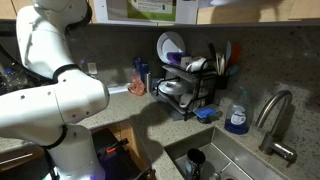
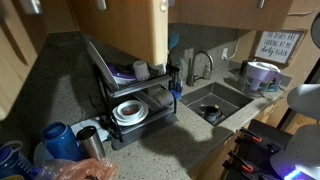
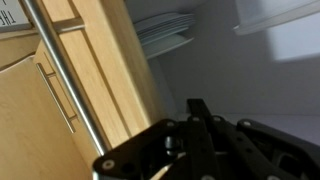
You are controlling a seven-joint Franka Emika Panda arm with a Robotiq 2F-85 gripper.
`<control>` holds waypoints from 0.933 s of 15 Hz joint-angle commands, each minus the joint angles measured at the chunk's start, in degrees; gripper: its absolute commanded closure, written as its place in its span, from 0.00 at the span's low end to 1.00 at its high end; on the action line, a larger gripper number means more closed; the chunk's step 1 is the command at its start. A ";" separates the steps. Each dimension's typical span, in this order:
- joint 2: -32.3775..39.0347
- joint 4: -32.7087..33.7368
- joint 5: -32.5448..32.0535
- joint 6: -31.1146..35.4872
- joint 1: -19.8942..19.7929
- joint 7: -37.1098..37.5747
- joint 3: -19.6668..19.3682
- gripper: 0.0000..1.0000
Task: Open the right door of the cabinet above the sink
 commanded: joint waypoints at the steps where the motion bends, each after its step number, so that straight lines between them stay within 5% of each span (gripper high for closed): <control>1: -0.81 -4.08 -1.65 -1.95 -1.19 -1.95 -5.70 1.00; 14: -2.74 -7.98 -2.22 -1.46 2.55 -4.05 -10.64 1.00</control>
